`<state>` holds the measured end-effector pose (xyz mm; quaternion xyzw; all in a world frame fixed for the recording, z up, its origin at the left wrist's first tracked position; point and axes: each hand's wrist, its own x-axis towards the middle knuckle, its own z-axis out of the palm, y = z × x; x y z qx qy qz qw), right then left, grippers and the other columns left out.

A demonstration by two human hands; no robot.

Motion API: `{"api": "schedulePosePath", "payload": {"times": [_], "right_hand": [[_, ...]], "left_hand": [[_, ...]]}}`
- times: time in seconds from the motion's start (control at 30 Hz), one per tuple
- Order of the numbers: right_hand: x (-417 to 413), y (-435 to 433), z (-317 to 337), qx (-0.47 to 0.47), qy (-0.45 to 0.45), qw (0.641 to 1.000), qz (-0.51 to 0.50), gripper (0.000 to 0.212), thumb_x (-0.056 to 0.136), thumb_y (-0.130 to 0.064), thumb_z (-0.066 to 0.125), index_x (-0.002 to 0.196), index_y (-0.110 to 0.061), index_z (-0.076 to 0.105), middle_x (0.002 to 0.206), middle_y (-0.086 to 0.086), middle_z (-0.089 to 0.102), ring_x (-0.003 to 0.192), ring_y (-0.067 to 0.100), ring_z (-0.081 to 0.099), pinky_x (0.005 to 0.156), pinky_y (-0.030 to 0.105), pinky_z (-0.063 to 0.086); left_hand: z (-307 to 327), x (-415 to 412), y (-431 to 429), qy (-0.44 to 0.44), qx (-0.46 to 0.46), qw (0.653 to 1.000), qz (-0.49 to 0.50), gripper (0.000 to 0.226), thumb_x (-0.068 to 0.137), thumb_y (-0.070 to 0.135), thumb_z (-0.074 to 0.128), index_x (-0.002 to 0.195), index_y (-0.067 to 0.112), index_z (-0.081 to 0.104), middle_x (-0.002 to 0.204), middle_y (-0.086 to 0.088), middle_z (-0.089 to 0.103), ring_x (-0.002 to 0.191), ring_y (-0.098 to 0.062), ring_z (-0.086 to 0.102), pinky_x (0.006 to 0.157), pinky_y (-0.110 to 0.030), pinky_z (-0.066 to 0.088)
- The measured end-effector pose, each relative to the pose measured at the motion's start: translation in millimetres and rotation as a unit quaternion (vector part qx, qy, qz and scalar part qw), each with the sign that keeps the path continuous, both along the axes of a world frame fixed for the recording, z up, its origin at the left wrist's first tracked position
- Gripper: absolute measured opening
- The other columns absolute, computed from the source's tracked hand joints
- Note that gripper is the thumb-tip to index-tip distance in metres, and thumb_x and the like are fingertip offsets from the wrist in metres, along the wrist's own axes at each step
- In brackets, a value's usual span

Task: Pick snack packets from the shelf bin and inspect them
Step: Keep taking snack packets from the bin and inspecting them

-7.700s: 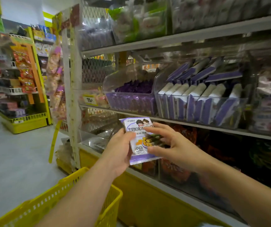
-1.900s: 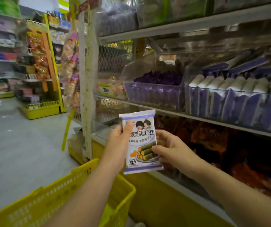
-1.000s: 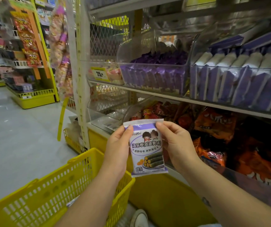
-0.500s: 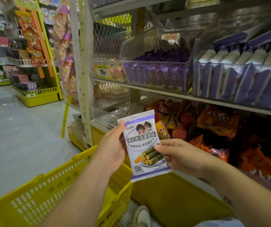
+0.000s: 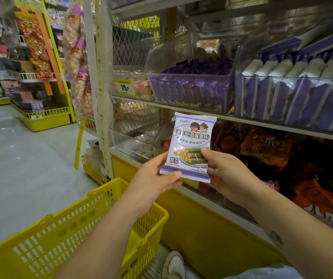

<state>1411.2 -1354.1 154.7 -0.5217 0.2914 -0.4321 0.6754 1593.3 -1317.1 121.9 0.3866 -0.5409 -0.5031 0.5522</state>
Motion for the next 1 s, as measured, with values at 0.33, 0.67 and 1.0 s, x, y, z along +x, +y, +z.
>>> {"api": "schedulePosePath", "payload": {"times": [0.33, 0.67, 1.0], "right_hand": [[9, 1, -2, -0.067, 0.012, 0.995, -0.079, 0.043, 0.074, -0.034, 0.067, 0.111, -0.010, 0.064, 0.102, 0.012, 0.073, 0.086, 0.022, 0.070, 0.066, 0.028, 0.060], [28, 19, -12, -0.221, 0.122, 0.968, 0.014, 0.039, 0.102, -0.030, 0.036, 0.140, -0.033, 0.045, 0.136, -0.016, 0.055, 0.115, -0.004, 0.058, 0.078, 0.013, 0.051], [15, 0, -3, -0.131, 0.031, 0.986, -0.094, 0.038, 0.095, -0.017, 0.055, 0.131, -0.027, 0.049, 0.104, -0.003, 0.070, 0.083, 0.004, 0.070, 0.065, 0.021, 0.056]], "left_hand": [[4, -11, 3, -0.173, -0.085, 0.969, 0.154, 0.051, 0.092, 0.025, 0.065, 0.133, 0.046, 0.044, 0.133, 0.011, 0.054, 0.119, 0.002, 0.052, 0.102, -0.026, 0.043], [4, -23, 6, 0.026, 0.016, 1.000, 0.000, 0.085, 0.076, 0.065, 0.063, 0.149, 0.041, 0.026, 0.136, -0.007, 0.055, 0.125, -0.026, 0.054, 0.105, -0.050, 0.043], [12, -8, 6, 0.194, 0.015, 0.978, -0.076, 0.050, 0.087, 0.017, 0.054, 0.137, 0.021, 0.049, 0.123, -0.008, 0.067, 0.107, -0.024, 0.068, 0.077, -0.035, 0.059]]}}
